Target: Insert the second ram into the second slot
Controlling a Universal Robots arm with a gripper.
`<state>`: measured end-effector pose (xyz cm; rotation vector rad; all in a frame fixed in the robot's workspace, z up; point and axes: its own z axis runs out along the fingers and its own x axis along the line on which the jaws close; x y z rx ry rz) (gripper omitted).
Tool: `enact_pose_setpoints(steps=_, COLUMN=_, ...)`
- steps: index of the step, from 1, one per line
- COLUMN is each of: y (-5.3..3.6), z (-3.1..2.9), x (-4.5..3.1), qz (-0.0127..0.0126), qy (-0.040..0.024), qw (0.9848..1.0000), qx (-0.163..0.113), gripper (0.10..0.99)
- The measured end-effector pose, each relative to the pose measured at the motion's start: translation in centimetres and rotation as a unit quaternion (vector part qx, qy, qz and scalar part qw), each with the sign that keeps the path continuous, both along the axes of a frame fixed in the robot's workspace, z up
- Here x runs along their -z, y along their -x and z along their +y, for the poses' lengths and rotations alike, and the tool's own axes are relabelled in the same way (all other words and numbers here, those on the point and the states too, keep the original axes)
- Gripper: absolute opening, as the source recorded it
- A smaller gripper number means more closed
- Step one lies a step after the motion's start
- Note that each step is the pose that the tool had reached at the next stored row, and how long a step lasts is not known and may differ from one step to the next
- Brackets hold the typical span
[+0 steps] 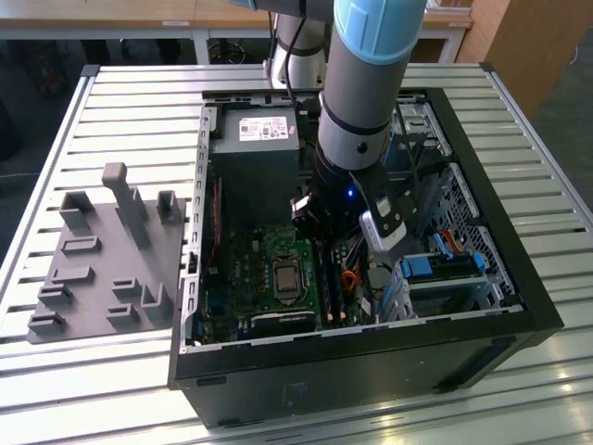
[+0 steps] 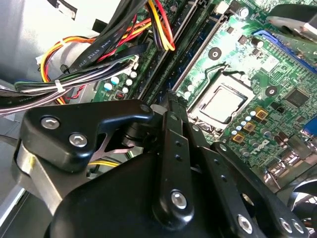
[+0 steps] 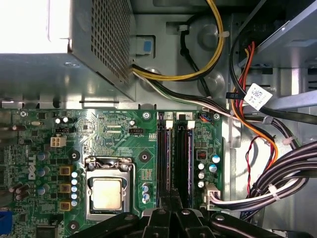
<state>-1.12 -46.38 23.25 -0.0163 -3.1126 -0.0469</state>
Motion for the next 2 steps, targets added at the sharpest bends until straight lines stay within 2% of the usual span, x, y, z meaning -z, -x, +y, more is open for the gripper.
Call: enact_pose_setpoints(steps=2, y=0.0, z=0.0, x=0.0, qz=0.0, qy=0.0, qw=1.0, qx=0.0, gripper=0.106)
